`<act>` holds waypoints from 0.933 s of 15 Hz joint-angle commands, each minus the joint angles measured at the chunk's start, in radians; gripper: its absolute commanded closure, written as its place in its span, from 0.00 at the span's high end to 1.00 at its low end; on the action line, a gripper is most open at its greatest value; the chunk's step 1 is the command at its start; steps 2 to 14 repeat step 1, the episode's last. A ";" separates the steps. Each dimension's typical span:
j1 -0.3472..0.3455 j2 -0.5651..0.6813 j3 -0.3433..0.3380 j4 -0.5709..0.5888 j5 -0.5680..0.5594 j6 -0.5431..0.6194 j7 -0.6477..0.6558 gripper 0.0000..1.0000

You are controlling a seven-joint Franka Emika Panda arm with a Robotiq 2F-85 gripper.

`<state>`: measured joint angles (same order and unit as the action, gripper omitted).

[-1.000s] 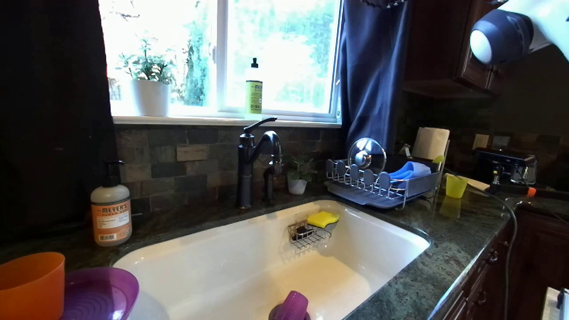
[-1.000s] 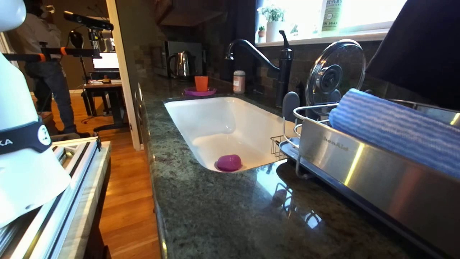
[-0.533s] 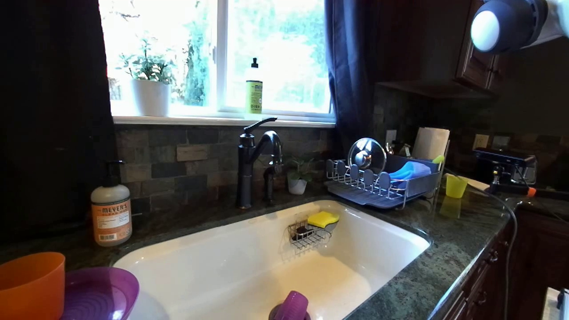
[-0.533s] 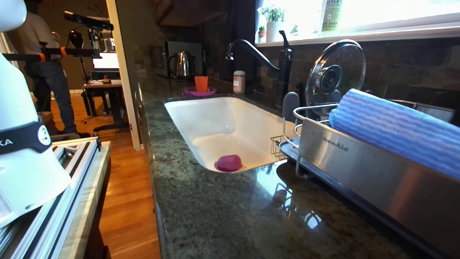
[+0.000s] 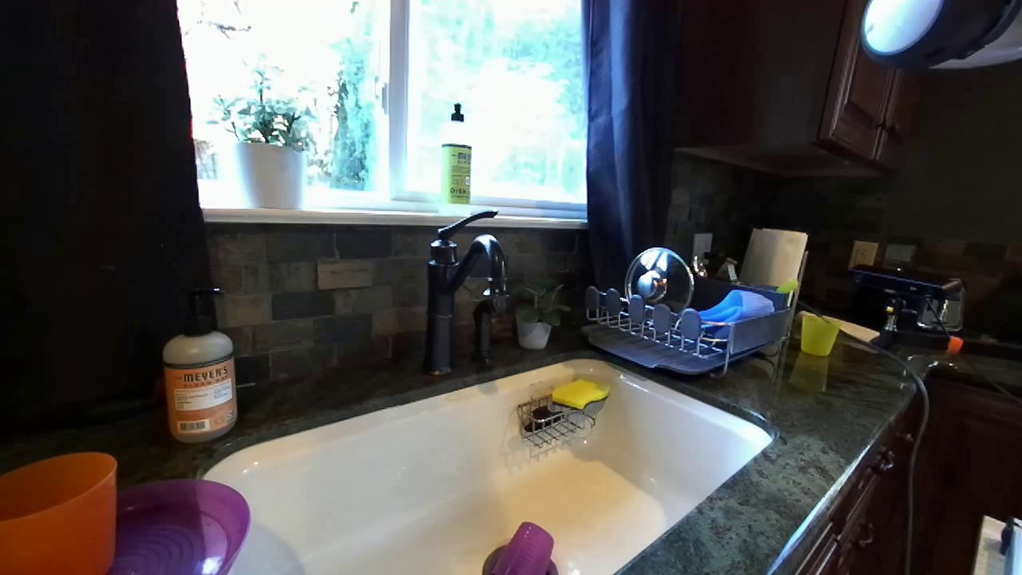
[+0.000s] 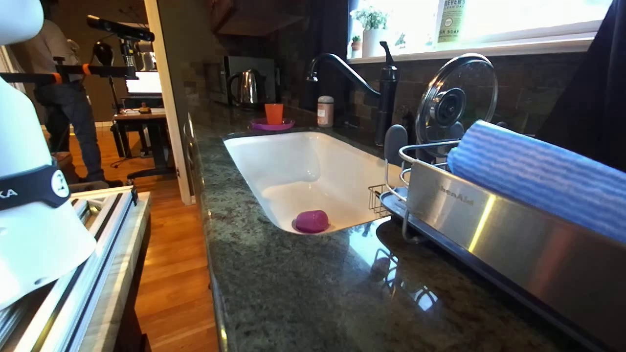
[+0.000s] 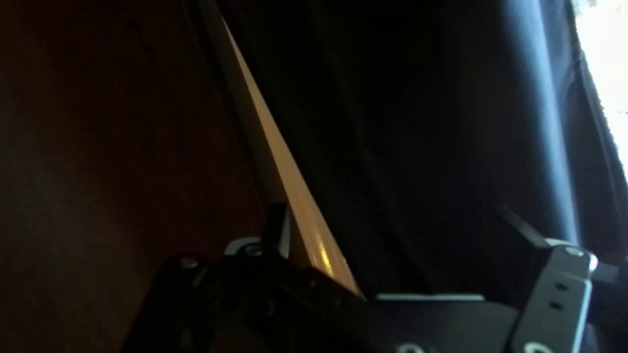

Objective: Pull the curtain to the right

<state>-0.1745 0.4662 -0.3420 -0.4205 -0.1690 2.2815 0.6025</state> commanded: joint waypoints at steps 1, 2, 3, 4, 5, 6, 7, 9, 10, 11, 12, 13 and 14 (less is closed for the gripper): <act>-0.021 -0.007 0.054 -0.001 0.011 -0.017 -0.059 1.00; -0.021 -0.007 0.054 -0.001 0.011 -0.017 -0.059 1.00; -0.021 -0.007 0.054 -0.001 0.011 -0.017 -0.059 1.00; -0.021 -0.007 0.054 -0.001 0.011 -0.017 -0.059 1.00; -0.021 -0.007 0.054 -0.001 0.011 -0.017 -0.059 1.00; -0.021 -0.007 0.054 -0.001 0.011 -0.017 -0.059 1.00; -0.021 -0.007 0.054 -0.001 0.011 -0.017 -0.059 1.00; -0.021 -0.007 0.054 -0.001 0.011 -0.017 -0.059 1.00; -0.021 -0.007 0.054 -0.001 0.011 -0.017 -0.059 1.00; -0.021 -0.007 0.054 -0.001 0.011 -0.017 -0.059 1.00; -0.021 -0.007 0.054 -0.001 0.011 -0.017 -0.059 1.00; -0.021 -0.007 0.054 -0.001 0.011 -0.017 -0.059 1.00; -0.021 -0.007 0.054 -0.001 0.011 -0.017 -0.059 1.00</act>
